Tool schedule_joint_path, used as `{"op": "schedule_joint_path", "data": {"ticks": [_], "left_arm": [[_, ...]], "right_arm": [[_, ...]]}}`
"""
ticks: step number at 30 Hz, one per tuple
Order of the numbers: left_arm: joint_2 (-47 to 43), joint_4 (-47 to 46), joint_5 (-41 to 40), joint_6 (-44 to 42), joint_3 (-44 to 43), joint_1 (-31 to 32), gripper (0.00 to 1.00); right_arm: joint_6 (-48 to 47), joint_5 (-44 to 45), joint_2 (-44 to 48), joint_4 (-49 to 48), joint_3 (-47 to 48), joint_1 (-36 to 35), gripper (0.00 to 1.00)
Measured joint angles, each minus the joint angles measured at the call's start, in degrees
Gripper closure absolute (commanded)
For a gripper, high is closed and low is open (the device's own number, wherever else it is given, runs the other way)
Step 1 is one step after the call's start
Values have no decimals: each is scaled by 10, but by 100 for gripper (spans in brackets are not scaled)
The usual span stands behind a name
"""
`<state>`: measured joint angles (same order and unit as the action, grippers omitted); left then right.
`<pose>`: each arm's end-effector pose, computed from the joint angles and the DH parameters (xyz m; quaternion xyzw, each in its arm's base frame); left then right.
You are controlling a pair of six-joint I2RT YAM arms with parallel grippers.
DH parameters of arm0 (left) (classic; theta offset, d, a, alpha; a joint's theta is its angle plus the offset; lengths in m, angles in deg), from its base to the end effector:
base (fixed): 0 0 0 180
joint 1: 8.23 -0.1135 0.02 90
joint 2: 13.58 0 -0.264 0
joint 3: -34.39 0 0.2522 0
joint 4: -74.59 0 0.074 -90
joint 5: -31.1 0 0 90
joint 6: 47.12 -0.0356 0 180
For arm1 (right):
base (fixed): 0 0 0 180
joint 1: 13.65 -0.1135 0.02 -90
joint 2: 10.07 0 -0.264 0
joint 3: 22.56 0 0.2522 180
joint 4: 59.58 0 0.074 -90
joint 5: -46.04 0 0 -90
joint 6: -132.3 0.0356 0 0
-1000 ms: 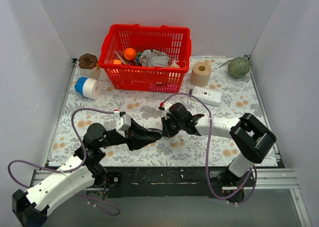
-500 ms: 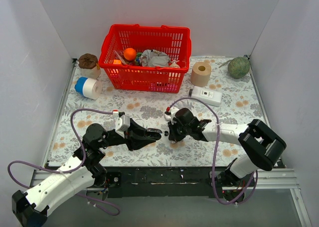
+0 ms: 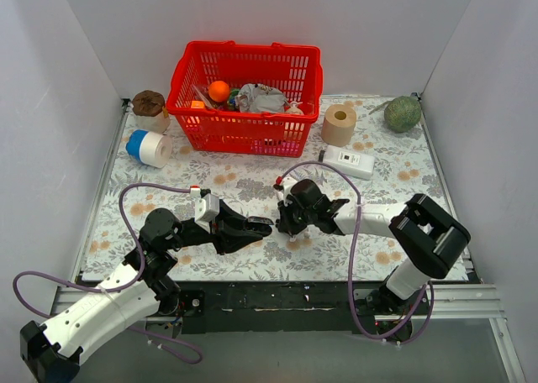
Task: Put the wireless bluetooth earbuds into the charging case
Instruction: Adjust the earbud at the center of the board.
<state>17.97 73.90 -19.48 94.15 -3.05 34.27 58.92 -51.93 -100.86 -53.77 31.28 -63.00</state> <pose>0.0929 -0.1158 0.2891 0.2031 0.6438 -0.6664 0.3165 0.1952 0.2349 0.1517 -0.2842 0.8691 0.2710 0.3006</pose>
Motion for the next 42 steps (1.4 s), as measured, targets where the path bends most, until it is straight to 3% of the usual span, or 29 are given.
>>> {"op": "schedule_joint_path", "data": {"ticks": [14, 18, 22, 31, 32, 33, 35, 42], "left_arm": [[0, 3, 0, 1, 1, 0, 100], [0, 3, 0, 2, 6, 0, 100], [0, 3, 0, 2, 7, 0, 100], [-8, 3, 0, 2, 7, 0, 100], [-9, 3, 0, 2, 7, 0, 100], [-10, 3, 0, 2, 7, 0, 100], [-12, 4, 0, 4, 7, 0, 100], [-21, 8, 0, 4, 7, 0, 100]], "right_arm": [[15, -12, -74, -6, 78, 1, 99], [11, -38, -97, 2, 107, -2, 79], [8, -45, -81, 15, 107, -7, 73], [-14, -33, -43, 47, 161, 17, 77], [-17, -30, -51, 51, 175, 21, 79], [-20, -26, -60, 53, 187, 26, 90], [-25, -18, -76, 61, 201, 34, 98], [-24, -1, -86, 81, 172, 46, 99]]}}
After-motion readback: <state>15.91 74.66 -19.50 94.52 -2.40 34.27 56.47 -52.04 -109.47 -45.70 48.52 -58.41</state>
